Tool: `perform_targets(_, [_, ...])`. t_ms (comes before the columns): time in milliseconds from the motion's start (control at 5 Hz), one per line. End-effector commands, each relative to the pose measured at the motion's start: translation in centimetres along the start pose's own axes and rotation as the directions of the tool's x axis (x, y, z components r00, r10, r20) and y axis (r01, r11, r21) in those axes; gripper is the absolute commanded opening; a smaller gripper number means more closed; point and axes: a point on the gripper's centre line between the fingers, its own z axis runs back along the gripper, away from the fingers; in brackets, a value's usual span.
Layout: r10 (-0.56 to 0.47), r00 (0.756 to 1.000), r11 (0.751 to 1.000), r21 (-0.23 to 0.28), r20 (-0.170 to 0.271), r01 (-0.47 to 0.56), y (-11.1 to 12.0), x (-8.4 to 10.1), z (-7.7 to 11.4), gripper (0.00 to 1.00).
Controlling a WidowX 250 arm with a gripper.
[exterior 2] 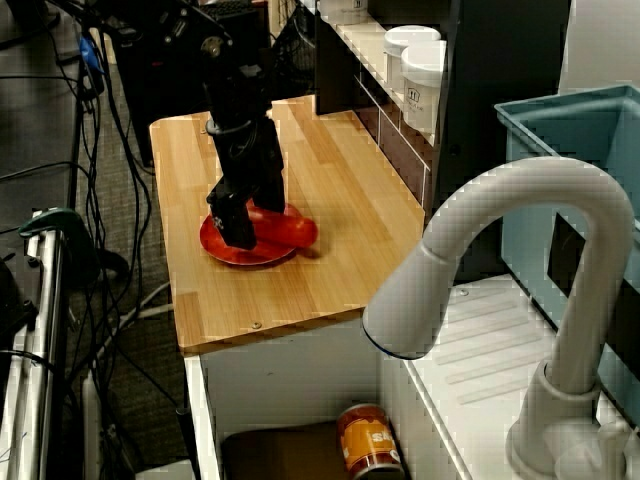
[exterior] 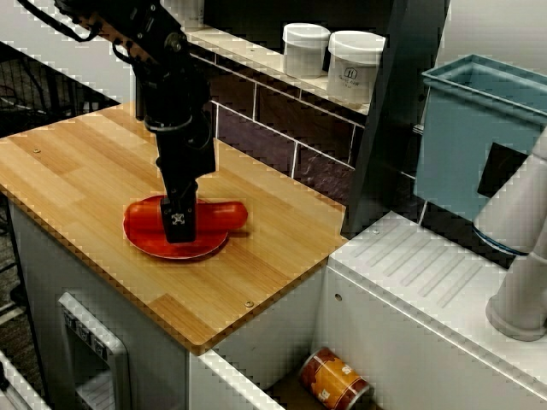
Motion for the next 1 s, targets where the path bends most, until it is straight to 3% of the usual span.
perform_targets(0, [0.012,1.000,1.000,-0.008,0.020,-0.011,-0.3,-2.3,0.9,0.00])
perform_targets(400, [0.046,0.997,0.997,-0.063,0.066,-0.042,2.4,-3.7,5.7,0.00])
perform_targets(600, [0.064,0.997,0.996,-0.071,0.046,-0.061,4.4,-5.7,6.5,0.00])
perform_targets(800, [0.184,0.980,0.981,-0.072,0.076,-0.179,7.2,-9.5,6.7,0.00])
